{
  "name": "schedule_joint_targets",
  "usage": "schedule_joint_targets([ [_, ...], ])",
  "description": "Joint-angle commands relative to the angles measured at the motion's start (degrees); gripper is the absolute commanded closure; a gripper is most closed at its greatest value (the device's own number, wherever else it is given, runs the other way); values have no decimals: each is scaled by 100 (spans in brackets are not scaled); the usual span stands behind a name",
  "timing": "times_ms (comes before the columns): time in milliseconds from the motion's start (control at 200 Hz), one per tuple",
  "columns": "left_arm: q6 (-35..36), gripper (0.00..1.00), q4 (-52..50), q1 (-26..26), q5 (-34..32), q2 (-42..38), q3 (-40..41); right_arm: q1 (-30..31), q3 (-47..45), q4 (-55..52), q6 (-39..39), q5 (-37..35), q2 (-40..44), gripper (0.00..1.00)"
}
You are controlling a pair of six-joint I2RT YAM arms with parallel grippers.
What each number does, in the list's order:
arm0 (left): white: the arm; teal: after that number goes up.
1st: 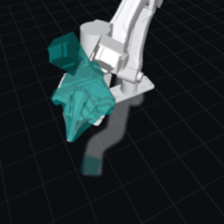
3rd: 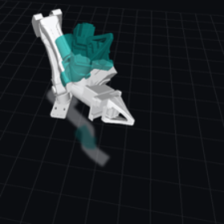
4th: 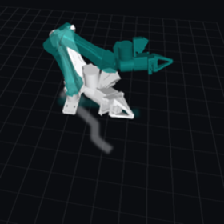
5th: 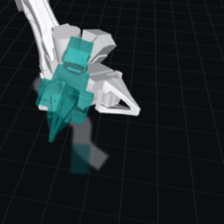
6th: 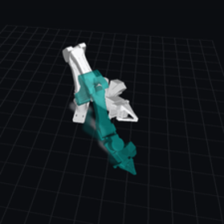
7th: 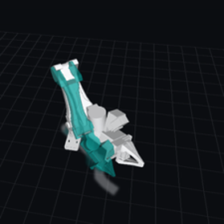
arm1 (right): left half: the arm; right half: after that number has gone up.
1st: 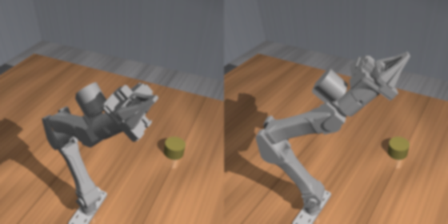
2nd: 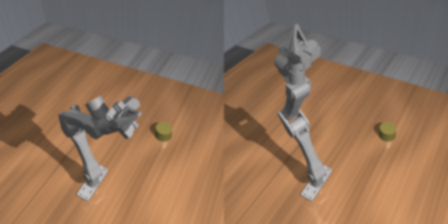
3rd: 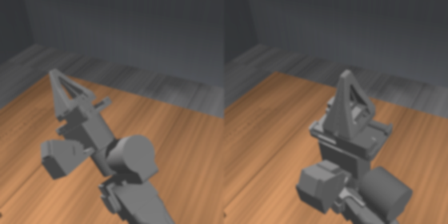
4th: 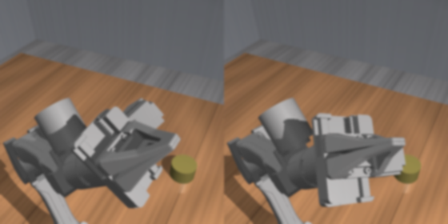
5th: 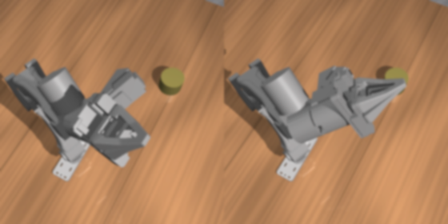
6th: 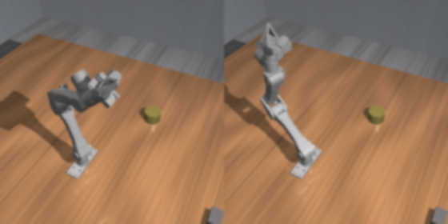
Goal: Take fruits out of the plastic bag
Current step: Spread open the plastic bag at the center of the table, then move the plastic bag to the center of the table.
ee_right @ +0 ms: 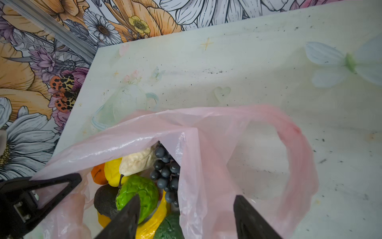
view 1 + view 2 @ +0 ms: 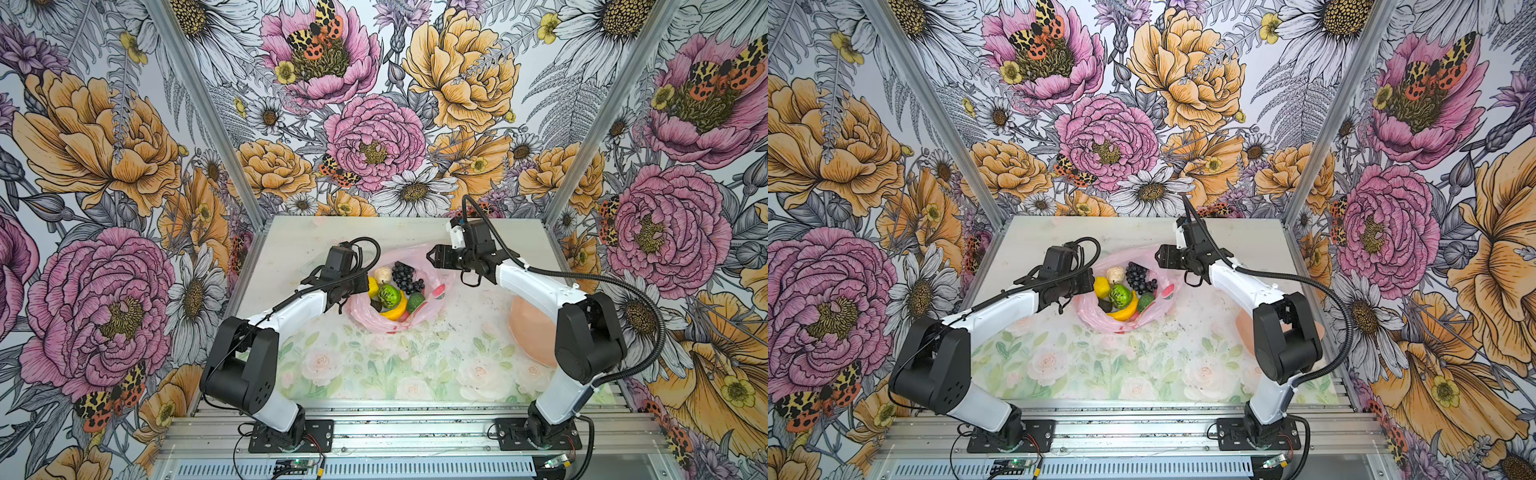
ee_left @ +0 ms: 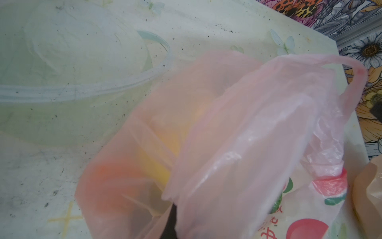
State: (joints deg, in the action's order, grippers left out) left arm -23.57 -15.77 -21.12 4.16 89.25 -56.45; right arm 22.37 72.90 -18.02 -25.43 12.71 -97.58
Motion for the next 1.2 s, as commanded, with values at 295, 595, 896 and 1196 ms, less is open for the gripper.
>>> schedule_joint_targets([
  [295,19,100,-225,-164,-289,133,-63,637,-886,-254,-524,-1153,-138,35],
  [595,-165,100,-160,42,-416,-107,511,623,-1656,-229,-441,-1242,90,84],
  [896,-564,100,121,873,-331,-442,828,782,-40,10,-55,-511,-1017,100],
  [1196,-754,100,149,1600,-614,-1468,1349,1137,2127,-5,-6,36,-2587,100],
])
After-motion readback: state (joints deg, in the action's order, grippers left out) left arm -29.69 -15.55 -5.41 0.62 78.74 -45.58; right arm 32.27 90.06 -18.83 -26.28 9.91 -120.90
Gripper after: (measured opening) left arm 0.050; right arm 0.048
